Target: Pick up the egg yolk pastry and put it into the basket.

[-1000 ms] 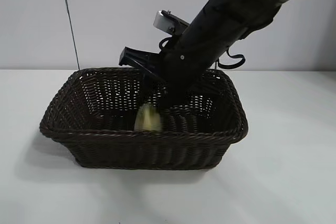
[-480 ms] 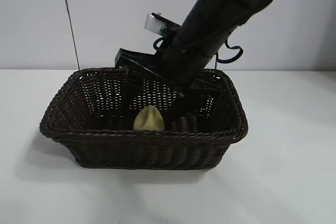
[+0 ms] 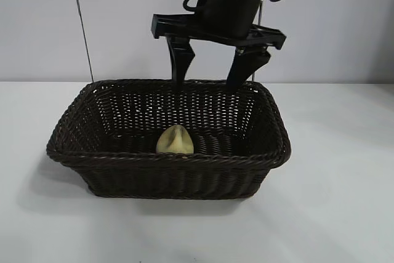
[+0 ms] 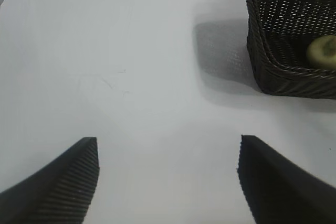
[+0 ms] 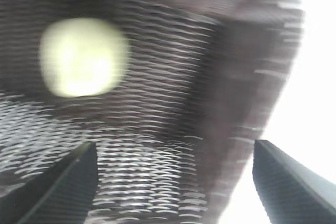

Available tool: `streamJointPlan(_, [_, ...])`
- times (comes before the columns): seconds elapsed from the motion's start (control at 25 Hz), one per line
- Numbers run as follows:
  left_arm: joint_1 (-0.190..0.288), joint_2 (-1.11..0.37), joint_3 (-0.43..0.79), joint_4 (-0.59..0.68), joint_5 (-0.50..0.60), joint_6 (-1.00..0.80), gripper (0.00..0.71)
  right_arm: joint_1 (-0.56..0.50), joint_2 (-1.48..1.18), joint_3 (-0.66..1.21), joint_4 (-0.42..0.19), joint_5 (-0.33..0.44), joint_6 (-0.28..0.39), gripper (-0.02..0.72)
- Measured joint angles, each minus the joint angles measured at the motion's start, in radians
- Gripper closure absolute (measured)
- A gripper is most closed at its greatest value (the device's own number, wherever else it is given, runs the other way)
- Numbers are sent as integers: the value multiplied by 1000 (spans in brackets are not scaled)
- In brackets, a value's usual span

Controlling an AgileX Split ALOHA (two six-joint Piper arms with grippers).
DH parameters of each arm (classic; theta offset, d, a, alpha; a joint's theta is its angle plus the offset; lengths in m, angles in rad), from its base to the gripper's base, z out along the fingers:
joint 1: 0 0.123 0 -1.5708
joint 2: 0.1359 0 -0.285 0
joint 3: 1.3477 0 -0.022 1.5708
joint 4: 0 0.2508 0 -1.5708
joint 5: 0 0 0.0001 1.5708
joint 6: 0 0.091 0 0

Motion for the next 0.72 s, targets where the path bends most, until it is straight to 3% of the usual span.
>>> streamJointPlan(0.16, [0,0,0,0,0,0,171,-58,0,-2,-33,78,13,125])
streamJointPlan(0.4, [0,0,0,0,0,-1,171,-194,0,-2,-33,101,16,127])
streamJointPlan(0.72, [0,0,0,0,0,-1,171,-429,0,-2,-112,103,-5,134])
